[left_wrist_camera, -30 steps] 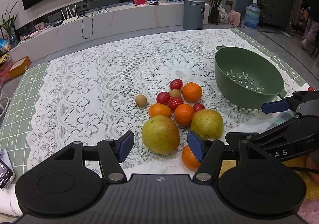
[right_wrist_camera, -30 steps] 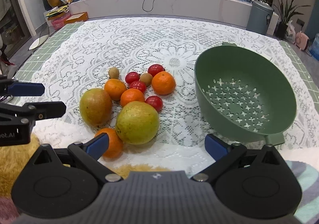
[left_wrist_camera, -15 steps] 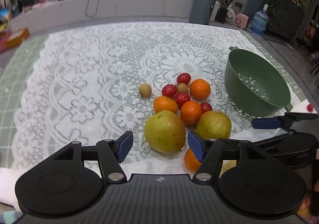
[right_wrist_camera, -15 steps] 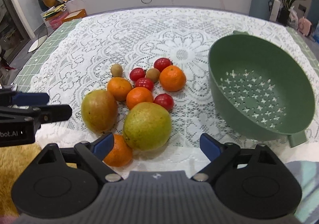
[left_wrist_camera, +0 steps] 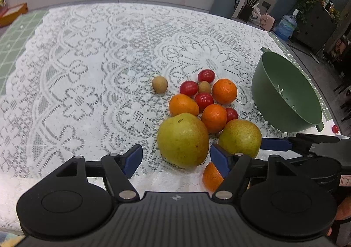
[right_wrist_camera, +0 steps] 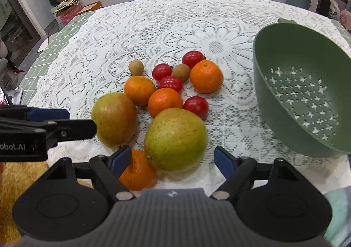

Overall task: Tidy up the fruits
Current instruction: 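Close the right tool on the large green pear while the left tool grasps the other pear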

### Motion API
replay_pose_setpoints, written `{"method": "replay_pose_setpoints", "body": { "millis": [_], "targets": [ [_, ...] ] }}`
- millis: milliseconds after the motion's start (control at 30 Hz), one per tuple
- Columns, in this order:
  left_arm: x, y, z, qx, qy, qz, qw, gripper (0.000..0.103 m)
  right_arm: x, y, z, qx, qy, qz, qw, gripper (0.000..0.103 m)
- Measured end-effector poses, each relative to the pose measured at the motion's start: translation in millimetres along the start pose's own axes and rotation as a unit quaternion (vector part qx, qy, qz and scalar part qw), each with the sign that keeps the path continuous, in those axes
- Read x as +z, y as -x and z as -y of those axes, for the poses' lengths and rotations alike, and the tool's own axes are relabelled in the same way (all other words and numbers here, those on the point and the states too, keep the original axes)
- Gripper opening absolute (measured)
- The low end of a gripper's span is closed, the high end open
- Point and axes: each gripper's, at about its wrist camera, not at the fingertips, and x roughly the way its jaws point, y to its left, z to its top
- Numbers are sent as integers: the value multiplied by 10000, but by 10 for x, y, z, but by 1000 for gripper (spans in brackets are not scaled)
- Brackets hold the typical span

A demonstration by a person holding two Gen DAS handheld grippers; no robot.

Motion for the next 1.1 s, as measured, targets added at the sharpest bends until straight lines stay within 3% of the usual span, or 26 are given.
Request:
{"method": "replay_pose_setpoints", "body": {
  "millis": [467,633,800,1000,1100],
  "targets": [
    [51,-216,-104,-359,512,-274,9977,83,22,-120,102,360,-362,3,9987,76],
    [74,-282,-124,-394,704,-346,9961,84,17,-88,150,434,-517,93,9977,74],
    [90,-357,-109,-446,791,-435,9949,84,21,-92,177,359,-651,117,9972,65],
    [101,-423,-66,-376,766,-495,9951,84,9,-83,181,340,-631,137,9973,64],
    [101,-452,-71,-333,821,-564,9945,78,2,-78,187,340,-625,145,9974,64]
  ]
}}
